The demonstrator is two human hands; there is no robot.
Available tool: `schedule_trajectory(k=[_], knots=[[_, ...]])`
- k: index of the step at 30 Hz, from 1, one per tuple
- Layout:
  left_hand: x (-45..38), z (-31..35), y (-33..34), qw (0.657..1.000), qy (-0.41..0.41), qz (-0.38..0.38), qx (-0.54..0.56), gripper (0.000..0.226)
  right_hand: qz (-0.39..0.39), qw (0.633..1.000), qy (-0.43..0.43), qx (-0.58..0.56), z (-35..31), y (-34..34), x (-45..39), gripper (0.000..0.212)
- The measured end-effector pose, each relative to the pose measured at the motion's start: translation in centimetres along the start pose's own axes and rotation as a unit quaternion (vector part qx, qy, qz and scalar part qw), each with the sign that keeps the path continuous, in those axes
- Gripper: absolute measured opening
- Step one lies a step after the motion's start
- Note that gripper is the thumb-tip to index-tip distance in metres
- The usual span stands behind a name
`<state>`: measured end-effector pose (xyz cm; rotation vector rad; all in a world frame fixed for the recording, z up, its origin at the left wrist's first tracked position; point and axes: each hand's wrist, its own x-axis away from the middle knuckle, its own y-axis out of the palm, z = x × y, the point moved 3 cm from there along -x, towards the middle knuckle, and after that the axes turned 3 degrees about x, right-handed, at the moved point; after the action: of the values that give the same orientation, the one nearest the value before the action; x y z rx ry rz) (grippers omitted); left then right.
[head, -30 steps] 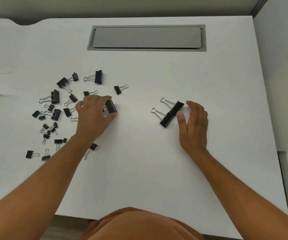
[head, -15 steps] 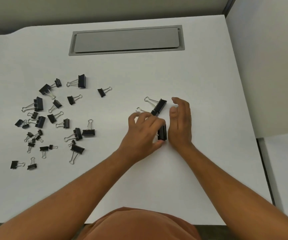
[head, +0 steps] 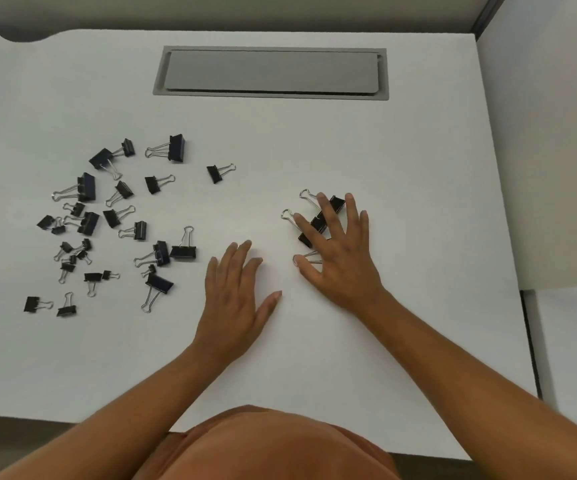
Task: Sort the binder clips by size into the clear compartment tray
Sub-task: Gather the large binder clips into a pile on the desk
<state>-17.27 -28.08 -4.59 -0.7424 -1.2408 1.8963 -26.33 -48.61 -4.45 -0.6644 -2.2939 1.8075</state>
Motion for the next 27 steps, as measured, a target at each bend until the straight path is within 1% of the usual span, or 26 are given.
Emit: schedule_trajectory(k=[2,4,7,9,13,15,19,22,24,25,27], knots=[[1.1,-0.7,0.3,0.999,-0.017,-0.026,-0.014,0.066,-0.016,1.0,-0.01,0.009,0.4,0.3,-0.9,0.061],[1.1,-0.7,0.5,0.999,-0.013,-0.04,-0.034,0.069,-0.021,0.999,-0.025,0.023,1.0,0.3,-2.1,0.056],[0.8,-0.5,0.5,0.997,-0.014,-0.046,-0.053,0.069,0.004,0.999,-0.027,0.033,2.0,-0.2,-4.2,0.051],[0.9,-0.7,0.5,0.997,-0.015,-0.043,-0.056,0.068,0.032,0.999,0.003,0.026,2.9,-0.6,-5.1,0.047],[1.0,-0.6,0.4,0.998,-0.01,-0.027,-0.049,0.067,0.067,0.992,0.096,0.042,3.8,-0.5,-4.1,0.044],[1.0,-0.6,0.5,0.999,-0.01,-0.024,-0.041,0.068,0.084,0.989,0.115,0.049,3.7,-0.3,-3.0,0.043],[1.1,-0.9,0.6,0.999,-0.01,-0.022,-0.033,0.066,0.098,0.987,0.119,0.034,3.3,-0.6,-2.2,0.045],[1.3,-1.2,0.6,1.0,-0.002,-0.014,-0.002,0.062,0.087,0.988,0.128,0.022,2.8,-0.6,-2.4,0.052],[1.5,-1.5,0.2,0.999,0.005,0.006,0.054,0.057,0.09,0.986,0.133,0.035,2.5,-0.8,-2.3,0.055],[1.7,-1.7,-0.3,0.996,0.007,0.018,0.09,0.055,0.101,0.986,0.129,0.034,2.2,-1.0,-2.1,0.055],[2.4,-2.4,-1.8,0.988,-0.002,0.046,0.15,0.049,0.129,0.986,0.106,-0.003,0.9,-1.1,-1.9,0.049]])
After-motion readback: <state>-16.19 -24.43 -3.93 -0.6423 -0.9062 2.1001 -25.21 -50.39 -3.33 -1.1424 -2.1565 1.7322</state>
